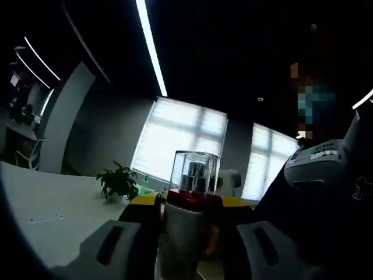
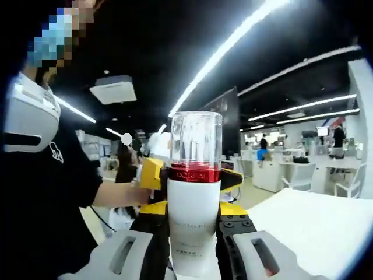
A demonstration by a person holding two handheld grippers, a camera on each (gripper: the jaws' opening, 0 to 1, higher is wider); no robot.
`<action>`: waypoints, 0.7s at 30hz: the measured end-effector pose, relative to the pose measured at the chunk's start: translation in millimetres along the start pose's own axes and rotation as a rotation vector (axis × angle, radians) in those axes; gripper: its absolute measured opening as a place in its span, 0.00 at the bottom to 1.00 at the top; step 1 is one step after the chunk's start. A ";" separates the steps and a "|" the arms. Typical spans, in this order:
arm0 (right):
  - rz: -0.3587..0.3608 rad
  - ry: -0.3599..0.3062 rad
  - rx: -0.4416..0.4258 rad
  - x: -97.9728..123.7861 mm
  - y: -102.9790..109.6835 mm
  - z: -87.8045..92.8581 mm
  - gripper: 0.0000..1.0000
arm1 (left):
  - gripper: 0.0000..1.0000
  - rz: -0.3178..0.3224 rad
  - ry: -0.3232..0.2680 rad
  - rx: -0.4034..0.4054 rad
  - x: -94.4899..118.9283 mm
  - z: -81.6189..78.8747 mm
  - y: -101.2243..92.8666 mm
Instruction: Arrange the skincare products in the storage area until every visible bottle or jar stands upright without overlapping.
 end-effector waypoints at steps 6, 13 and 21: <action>0.269 0.041 0.215 4.9 -31.4 -5.8 0.20 | 0.50 -0.260 -0.003 -0.101 7.8 -3.4 26.2; 0.387 0.039 0.288 -2.4 -43.4 -7.2 0.20 | 0.50 -0.533 0.006 -0.297 1.7 -1.3 33.5; 0.411 0.018 0.288 -3.2 -44.0 -8.0 0.21 | 0.34 -0.627 0.033 -0.467 2.4 -0.1 34.7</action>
Point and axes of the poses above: the point that each gripper's makers call its tool centre point, and the gripper's own axes: x roughly backward along the fingers, y roughly to its left, z roughly out of its underside, the point moved 1 cm from there along x, roughly backward along the fingers, and after that the axes turned 10 degrees about -x, right-handed, at the moved point
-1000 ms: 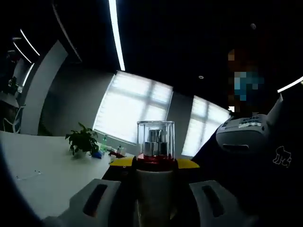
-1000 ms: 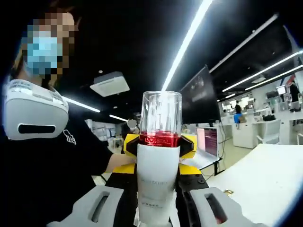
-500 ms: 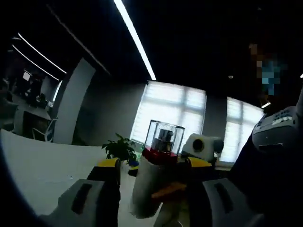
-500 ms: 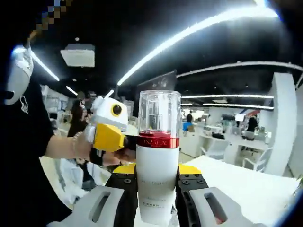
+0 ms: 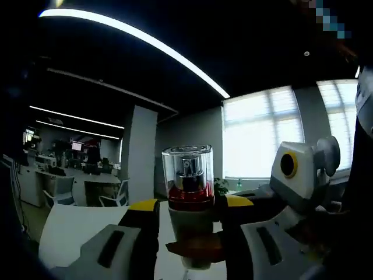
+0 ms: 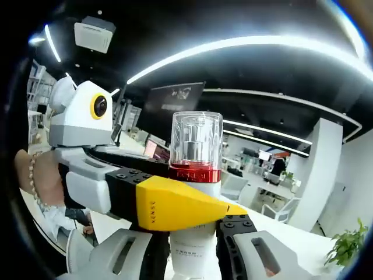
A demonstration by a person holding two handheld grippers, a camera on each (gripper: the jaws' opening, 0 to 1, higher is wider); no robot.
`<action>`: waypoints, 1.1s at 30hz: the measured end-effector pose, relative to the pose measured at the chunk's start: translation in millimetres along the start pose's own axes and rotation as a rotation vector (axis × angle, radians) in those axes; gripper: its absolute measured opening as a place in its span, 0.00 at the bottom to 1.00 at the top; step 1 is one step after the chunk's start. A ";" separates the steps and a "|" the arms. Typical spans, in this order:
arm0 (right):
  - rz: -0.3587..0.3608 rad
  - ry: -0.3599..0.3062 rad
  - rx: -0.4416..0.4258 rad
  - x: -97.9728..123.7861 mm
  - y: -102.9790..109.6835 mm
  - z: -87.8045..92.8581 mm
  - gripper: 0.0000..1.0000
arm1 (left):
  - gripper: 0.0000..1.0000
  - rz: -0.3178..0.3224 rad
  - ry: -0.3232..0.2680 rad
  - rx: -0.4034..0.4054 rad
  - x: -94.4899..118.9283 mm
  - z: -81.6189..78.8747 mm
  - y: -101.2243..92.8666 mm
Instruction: Arrange the skincare products in the storage area until every visible bottle or jar stands upright without overlapping.
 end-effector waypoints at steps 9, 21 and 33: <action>-0.001 -0.004 -0.021 0.7 1.6 -0.8 0.22 | 0.28 0.105 0.033 0.099 0.1 1.5 -4.1; -0.387 0.026 -0.203 10.9 23.2 6.0 0.25 | 0.27 0.464 0.129 0.140 11.4 12.0 -12.5; -0.668 0.038 -0.228 31.6 45.2 11.2 0.23 | 0.27 0.724 0.094 0.098 25.8 4.8 -51.0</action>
Point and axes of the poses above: the point that each gripper's makers call its tool centre point, and the gripper's own axes: x roughly backward along the fingers, y roughly to its left, z roughly out of its underside, the point moved 1 cm from there along x, roughly backward along the fingers, and after that the axes turned 10 degrees about -x, right-handed, at the moved point
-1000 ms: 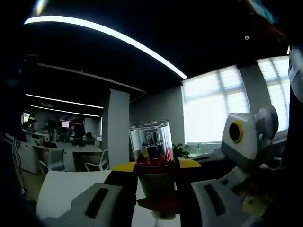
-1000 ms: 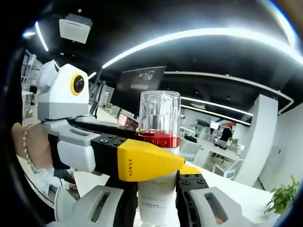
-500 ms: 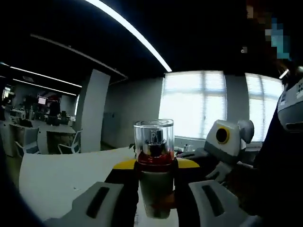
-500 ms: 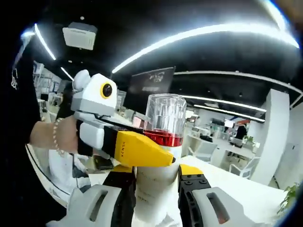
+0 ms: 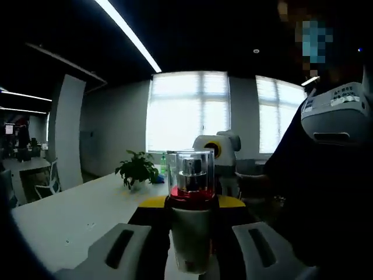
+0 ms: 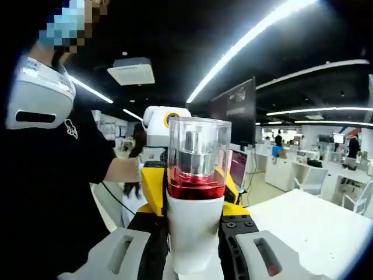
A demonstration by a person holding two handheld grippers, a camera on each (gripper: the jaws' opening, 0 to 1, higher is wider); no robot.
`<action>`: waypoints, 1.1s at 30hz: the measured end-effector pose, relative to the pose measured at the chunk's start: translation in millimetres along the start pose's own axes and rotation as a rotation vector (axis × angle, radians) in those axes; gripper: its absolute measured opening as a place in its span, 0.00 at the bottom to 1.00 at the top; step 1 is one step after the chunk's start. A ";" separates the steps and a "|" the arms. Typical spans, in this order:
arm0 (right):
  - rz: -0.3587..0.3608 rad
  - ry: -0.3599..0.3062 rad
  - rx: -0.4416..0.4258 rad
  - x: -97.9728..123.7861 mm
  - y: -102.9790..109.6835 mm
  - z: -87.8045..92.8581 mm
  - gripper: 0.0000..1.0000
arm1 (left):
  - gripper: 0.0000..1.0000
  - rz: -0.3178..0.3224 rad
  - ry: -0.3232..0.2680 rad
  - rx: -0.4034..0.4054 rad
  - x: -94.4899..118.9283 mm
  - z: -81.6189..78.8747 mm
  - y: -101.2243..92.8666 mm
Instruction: Arrange the skincare products in the storage area until every visible bottle or jar stands upright without overlapping.
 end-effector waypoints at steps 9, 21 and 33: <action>0.004 -0.059 0.009 4.5 1.2 4.9 0.21 | 0.28 0.002 -0.006 -0.020 -3.5 7.4 -1.9; 0.021 -0.081 -0.010 5.0 -9.4 21.4 0.21 | 0.50 -0.084 -0.088 0.037 6.9 18.4 5.7; 0.049 -0.093 -0.044 12.3 -28.9 52.9 0.21 | 0.79 -0.266 0.027 0.037 21.4 73.2 10.4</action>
Point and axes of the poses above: the point that each gripper's makers call its tool centre point, and the gripper's own axes: x roughly backward along the fingers, y roughly to its left, z roughly out of its underside, the point moved 1 cm from there along x, roughly backward along the fingers, and after that the axes turned 10 degrees about -x, right-handed, at the moved point
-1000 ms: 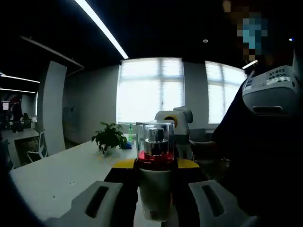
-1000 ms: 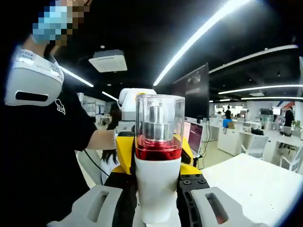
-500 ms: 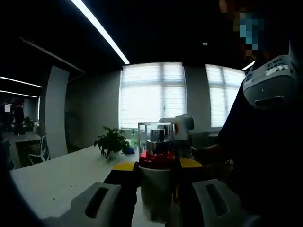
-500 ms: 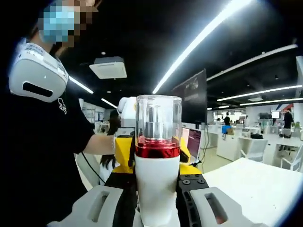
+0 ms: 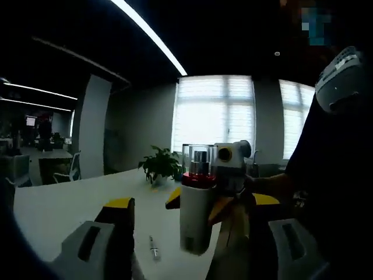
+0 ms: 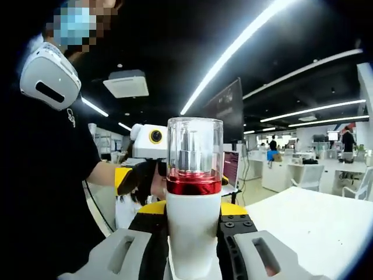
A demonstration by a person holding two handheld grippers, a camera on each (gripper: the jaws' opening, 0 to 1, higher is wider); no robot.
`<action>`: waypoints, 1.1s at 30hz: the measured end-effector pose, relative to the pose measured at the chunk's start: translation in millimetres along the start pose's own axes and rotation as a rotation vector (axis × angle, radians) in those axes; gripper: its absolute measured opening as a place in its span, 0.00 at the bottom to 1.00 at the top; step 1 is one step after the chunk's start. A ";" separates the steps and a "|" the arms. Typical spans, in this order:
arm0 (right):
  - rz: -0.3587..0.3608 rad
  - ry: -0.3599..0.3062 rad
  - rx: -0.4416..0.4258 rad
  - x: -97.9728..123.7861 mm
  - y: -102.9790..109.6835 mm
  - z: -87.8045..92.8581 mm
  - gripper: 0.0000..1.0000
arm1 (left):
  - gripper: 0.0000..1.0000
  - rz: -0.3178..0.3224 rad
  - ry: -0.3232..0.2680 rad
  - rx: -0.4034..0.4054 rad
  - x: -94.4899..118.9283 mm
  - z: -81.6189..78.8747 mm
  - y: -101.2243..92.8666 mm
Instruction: Arrange the skincare products in the storage area until every visible bottle or jar stands upright without overlapping.
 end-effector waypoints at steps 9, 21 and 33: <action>0.020 0.003 -0.001 1.6 -8.1 12.4 0.21 | 0.91 -0.115 0.056 0.024 9.3 33.9 7.6; 0.034 0.019 0.000 7.5 -33.9 41.4 0.21 | 0.99 -0.270 0.121 0.149 33.4 81.7 16.6; 0.029 0.017 -0.044 7.4 -75.4 103.0 0.22 | 0.99 -0.324 0.169 0.193 34.8 111.3 21.5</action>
Point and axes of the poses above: the point that each gripper's makers call its tool centre point, and the gripper's own axes: x roughly backward along the fingers, y roughly to its left, z roughly out of its underside, the point moved 1 cm from there along x, roughly backward along the fingers, and after that the axes turned 10 degrees about -x, right-handed, at the moved point
